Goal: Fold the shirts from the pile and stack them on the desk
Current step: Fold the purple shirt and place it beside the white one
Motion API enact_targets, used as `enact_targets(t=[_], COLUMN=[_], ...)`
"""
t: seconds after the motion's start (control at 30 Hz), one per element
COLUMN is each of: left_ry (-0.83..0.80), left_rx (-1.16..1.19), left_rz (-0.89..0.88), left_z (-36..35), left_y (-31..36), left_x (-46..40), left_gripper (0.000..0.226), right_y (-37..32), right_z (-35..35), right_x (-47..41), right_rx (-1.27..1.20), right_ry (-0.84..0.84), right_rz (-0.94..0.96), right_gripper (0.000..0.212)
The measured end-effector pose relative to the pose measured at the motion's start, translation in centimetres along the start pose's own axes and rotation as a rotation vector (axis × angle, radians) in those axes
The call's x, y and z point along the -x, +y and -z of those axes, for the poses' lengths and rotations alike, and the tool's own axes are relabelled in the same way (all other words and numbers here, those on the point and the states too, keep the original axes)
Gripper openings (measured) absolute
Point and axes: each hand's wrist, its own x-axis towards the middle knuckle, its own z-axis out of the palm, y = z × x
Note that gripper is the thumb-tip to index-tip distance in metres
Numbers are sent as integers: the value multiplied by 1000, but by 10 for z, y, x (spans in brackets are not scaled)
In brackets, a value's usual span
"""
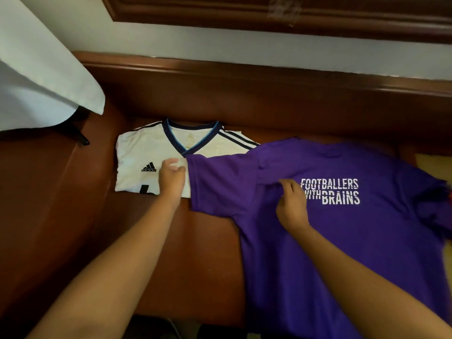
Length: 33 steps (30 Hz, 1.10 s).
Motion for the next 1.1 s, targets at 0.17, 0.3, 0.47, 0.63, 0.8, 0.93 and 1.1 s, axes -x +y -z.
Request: enact_targets(t=[0.17, 0.3, 0.47, 0.63, 0.8, 0.93, 1.1], left_ry=[-83, -141, -110, 9, 13, -74, -174], left_rx=[-388, -544, -597, -452, -471, -541, -679], left_rz=[-104, -148, -268, -198, -242, -305, -375], left_z=[-20, -23, -15, 0, -9, -33, -62], left_y=[-48, -50, -45, -53, -69, -99, -140], left_x=[40, 51, 47, 51, 103, 159, 243], left_gripper=[38, 39, 18, 15, 34, 32, 25], right_y=[18, 23, 20, 32, 56, 89, 154], right_z=[-5, -2, 6, 18, 38, 57, 88], right_x=[34, 33, 24, 47, 88, 124, 179], right_rx=[133, 214, 212, 149, 91, 47, 38], right_ry=[-116, -224, -283, -244, -178, -147, -68], right_rz=[-71, -102, -137, -169, -231, -286, -393], right_gripper=[47, 53, 56, 55, 51, 49, 43])
